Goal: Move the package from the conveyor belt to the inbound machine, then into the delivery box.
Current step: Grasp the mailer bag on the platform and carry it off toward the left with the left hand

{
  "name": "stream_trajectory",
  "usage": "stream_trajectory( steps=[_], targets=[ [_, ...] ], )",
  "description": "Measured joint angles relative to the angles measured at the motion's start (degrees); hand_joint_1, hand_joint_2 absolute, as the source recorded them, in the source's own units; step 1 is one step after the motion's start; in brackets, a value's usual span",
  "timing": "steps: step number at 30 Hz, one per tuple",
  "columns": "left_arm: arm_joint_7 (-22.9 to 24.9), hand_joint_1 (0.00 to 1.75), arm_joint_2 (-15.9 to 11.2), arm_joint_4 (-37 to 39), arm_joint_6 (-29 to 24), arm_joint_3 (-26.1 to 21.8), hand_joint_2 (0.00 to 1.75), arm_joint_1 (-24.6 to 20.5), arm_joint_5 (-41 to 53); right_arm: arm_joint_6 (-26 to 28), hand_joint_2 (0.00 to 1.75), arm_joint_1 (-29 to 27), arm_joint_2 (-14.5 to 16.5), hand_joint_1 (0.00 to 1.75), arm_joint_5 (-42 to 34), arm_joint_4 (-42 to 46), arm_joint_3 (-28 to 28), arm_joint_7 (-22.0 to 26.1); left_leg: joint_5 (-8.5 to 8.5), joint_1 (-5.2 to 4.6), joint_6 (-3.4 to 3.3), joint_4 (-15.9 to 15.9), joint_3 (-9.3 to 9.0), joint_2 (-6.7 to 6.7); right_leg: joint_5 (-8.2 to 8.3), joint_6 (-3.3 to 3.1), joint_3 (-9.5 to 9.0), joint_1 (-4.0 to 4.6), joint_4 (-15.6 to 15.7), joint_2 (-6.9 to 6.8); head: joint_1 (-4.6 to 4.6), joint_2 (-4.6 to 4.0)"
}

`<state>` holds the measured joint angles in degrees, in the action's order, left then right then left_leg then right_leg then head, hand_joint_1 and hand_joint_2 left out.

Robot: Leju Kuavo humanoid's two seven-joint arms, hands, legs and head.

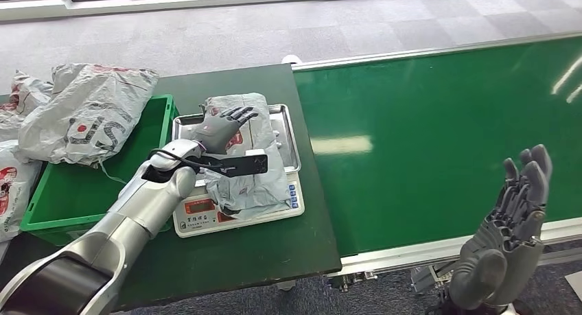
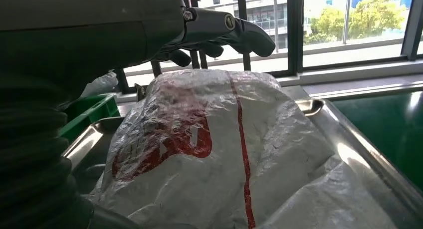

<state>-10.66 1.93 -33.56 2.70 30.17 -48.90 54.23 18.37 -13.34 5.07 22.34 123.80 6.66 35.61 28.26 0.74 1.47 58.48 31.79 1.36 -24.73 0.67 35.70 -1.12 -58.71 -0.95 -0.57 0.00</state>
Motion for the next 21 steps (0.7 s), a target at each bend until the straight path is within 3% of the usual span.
stream_trajectory(
  steps=[9,13,21],
  targets=[
    [-1.86,0.05,1.45,8.45,4.82,3.68,1.75,-2.39,2.15,-0.32,0.00,1.44,0.16,0.00,0.82,-0.05,-0.01,-0.90,0.03,0.00,-0.02,-0.03,0.08,-0.05,-0.03,0.01,-0.16,-0.03,0.00,-0.06,0.00,0.00],
    [-2.59,1.75,1.14,9.92,6.91,5.07,1.75,-2.49,1.94,0.87,0.00,1.61,-1.40,0.00,-1.45,-1.19,-0.01,0.69,0.19,0.00,-0.07,-0.09,0.10,-0.06,-0.22,0.06,-0.53,-0.06,0.01,-0.10,-0.01,0.00],
    [-3.72,1.75,-1.55,10.35,5.60,6.94,1.75,-0.92,0.82,2.65,0.00,4.28,-4.69,0.00,-4.88,-5.98,1.27,2.17,0.29,0.00,-0.14,-0.15,-0.36,-0.14,-0.39,0.09,-1.03,-0.08,0.02,-0.23,0.00,0.00]
  ],
)
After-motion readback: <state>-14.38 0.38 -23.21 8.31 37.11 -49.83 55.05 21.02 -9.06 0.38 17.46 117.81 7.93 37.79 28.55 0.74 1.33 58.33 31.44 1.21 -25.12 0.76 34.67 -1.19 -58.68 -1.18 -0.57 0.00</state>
